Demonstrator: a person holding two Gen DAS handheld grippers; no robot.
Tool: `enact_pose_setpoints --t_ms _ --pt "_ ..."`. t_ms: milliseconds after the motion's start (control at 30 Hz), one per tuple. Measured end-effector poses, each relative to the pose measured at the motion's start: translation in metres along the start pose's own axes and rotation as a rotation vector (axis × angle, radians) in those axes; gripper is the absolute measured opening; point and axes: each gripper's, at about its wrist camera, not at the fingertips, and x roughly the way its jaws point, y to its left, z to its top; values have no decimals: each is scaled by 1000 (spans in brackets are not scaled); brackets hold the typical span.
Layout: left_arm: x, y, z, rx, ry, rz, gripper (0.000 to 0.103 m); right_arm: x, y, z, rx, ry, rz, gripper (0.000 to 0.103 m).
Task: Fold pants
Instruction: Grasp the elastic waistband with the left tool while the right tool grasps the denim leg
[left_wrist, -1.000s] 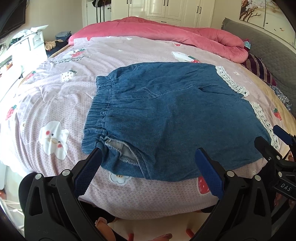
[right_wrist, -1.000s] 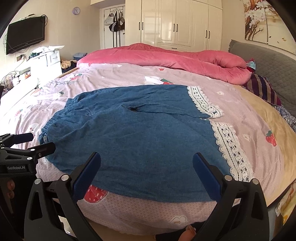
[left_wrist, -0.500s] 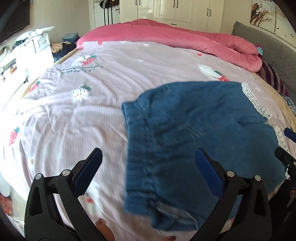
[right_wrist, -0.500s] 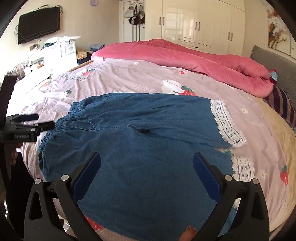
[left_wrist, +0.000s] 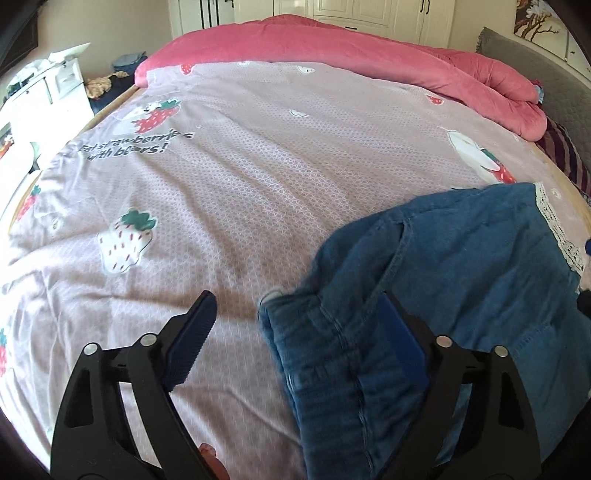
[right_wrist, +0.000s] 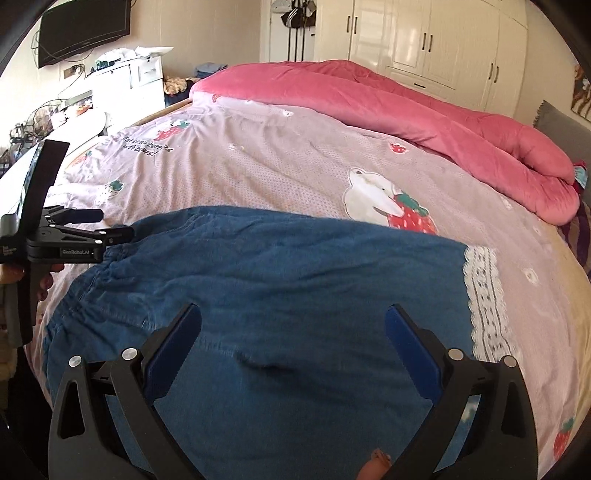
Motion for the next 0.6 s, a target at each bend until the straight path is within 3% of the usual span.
enact_pose_setpoints --t_ms 67,267,300,433,600 --pt "8 2 2 17 9 1 65 11 -1 9 -21 11 -1 99" --pt "24 -3 5 83 28 -45 42 55 0 45 -90 45 24 99" --pt "26 -5 5 99 29 -51 42 62 1 49 -104 50 24 99" --pt "30 -8 5 144 13 -48 27 94 8 65 -179 92 16 99" --pt "15 3 10 109 -64 -117 8 121 22 81 -304 119 9 99"
